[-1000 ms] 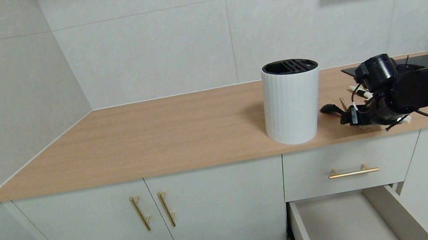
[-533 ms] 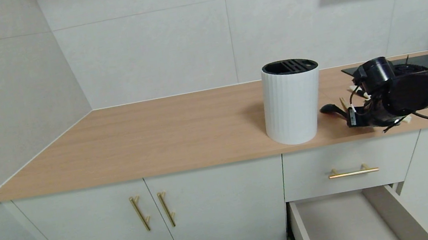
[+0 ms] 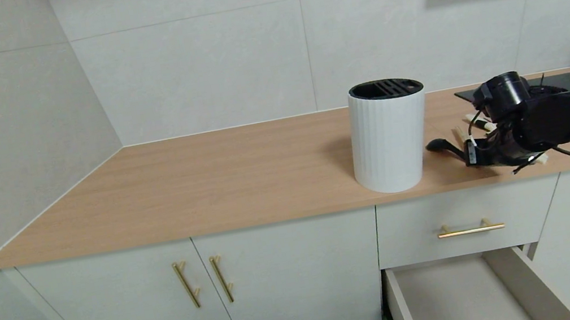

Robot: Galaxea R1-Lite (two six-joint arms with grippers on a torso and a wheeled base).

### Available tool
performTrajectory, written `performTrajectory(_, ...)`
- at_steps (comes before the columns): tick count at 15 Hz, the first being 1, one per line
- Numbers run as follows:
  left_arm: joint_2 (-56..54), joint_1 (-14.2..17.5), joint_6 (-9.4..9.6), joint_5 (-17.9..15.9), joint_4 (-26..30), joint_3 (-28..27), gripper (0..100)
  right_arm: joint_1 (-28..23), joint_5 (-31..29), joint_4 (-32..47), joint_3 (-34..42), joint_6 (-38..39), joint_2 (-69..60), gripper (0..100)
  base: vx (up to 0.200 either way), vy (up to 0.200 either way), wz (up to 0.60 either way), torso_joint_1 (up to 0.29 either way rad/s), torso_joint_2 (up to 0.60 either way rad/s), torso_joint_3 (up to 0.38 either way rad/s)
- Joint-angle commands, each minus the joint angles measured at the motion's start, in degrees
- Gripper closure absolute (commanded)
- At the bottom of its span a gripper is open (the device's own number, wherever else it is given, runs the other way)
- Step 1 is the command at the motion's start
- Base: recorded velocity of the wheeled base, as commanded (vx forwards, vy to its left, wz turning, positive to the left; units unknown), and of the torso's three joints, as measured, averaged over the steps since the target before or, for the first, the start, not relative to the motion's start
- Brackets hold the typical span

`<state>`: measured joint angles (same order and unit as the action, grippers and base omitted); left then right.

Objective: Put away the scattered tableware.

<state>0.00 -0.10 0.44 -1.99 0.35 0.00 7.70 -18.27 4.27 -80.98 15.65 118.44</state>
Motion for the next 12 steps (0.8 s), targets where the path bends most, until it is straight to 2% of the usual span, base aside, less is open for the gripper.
performTrajectory(1,0.0,0.0,0.0,0.0,0.0,0.0,0,0.2,0.1,0.6,1.1,1.6,-4.1,100,0.0,0.0,0.0,0.0,0.0,0.0)
performTrajectory(7,0.0,0.0,0.0,0.0,0.0,0.0,0,3.5,2.9,1.5,19.3,2.4,-30.8,100,0.0,0.0,0.0,0.0,0.0,0.0)
performTrajectory(8,0.0,0.0,0.0,0.0,0.0,0.0,0,4.1,3.2,5.0,21.0,2.3,-34.8,100,0.0,0.0,0.0,0.0,0.0,0.0)
performTrajectory(10,0.0,0.0,0.0,0.1,0.0,0.0,0,4.2,8.3,15.2,20.9,2.3,-41.5,100,0.0,0.0,0.0,0.0,0.0,0.0)
performTrajectory(12,0.0,0.0,0.0,0.1,0.0,0.0,0,4.2,21.1,27.4,19.1,0.6,-50.0,100,0.0,0.0,0.0,0.0,0.0,0.0)
